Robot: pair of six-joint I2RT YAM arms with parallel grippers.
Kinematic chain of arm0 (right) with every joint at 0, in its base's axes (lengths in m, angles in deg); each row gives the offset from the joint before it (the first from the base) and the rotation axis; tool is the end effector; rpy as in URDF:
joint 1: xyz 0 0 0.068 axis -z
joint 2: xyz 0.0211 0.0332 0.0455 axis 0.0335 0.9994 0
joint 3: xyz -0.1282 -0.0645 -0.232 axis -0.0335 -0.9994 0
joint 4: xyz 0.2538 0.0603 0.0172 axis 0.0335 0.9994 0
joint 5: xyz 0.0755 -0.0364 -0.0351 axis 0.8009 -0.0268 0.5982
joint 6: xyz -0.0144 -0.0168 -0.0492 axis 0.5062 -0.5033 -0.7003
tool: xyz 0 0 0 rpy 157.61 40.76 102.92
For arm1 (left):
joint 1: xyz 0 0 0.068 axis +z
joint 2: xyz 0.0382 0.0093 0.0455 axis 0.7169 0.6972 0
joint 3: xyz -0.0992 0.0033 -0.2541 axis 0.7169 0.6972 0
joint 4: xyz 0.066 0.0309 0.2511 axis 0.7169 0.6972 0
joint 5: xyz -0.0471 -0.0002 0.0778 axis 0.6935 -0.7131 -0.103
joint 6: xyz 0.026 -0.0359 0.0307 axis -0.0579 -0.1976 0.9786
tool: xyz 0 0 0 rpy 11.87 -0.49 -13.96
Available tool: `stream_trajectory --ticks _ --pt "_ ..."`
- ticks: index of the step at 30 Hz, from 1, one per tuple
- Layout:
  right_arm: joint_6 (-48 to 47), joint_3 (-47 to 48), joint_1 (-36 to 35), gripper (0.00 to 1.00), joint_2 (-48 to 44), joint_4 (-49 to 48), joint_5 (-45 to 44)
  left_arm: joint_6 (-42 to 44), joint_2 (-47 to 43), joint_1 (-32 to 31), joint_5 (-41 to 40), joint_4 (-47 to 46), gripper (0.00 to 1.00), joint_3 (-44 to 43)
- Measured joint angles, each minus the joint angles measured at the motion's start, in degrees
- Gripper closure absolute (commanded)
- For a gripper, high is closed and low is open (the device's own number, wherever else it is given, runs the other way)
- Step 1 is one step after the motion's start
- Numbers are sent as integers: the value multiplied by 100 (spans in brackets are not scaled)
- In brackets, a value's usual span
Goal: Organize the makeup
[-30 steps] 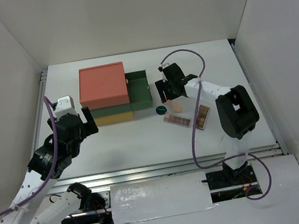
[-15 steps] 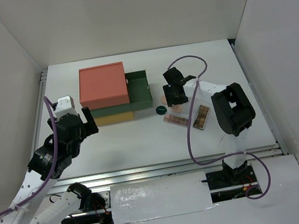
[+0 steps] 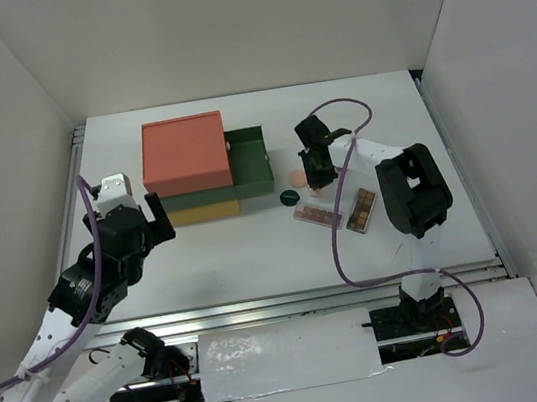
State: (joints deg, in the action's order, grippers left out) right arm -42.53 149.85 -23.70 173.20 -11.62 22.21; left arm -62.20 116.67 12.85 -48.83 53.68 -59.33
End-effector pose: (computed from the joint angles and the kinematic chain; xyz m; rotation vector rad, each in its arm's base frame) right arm 0.3745 0.1451 0.1757 -0.1380 2.6869 0.0317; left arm 0.1297 -0.0576 0.3608 -0.3527 1.9010 -0.0400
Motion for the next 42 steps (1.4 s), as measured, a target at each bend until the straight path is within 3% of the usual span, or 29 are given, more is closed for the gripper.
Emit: stream_trajectory --ticks 8,13,18,23,25,27,33,37,39,42 --pt "22 -17 9 79 -142 33 83 0 -22 -26 -24 7 1 0" --pt "66 125 -39 78 -846 282 144 0 -24 -26 -24 7 1 0" --pt "107 944 -350 76 -1368 365 208 0 -24 -26 -24 7 1 0" --pt "212 1930 -879 73 -1274 308 852 0 -22 -26 -26 9 1 0" --pt "304 2420 -1054 68 -1032 310 1073 0 -17 -26 -26 9 1 0" --pt "387 2859 -1163 56 -726 297 1187 -2 -17 -26 -31 11 1 0" --pt "557 3261 -1209 53 -48 339 1248 -2 -17 -28 -28 11 1 0" --pt "601 3252 -1209 42 107 422 1191 0 -17 -28 -28 11 0 0" --pt "638 3099 -1209 25 39 321 1021 0 -17 -33 -28 11 1 0" --pt "706 2457 -1182 11 -286 122 439 0 -17 -37 -26 11 0 0"
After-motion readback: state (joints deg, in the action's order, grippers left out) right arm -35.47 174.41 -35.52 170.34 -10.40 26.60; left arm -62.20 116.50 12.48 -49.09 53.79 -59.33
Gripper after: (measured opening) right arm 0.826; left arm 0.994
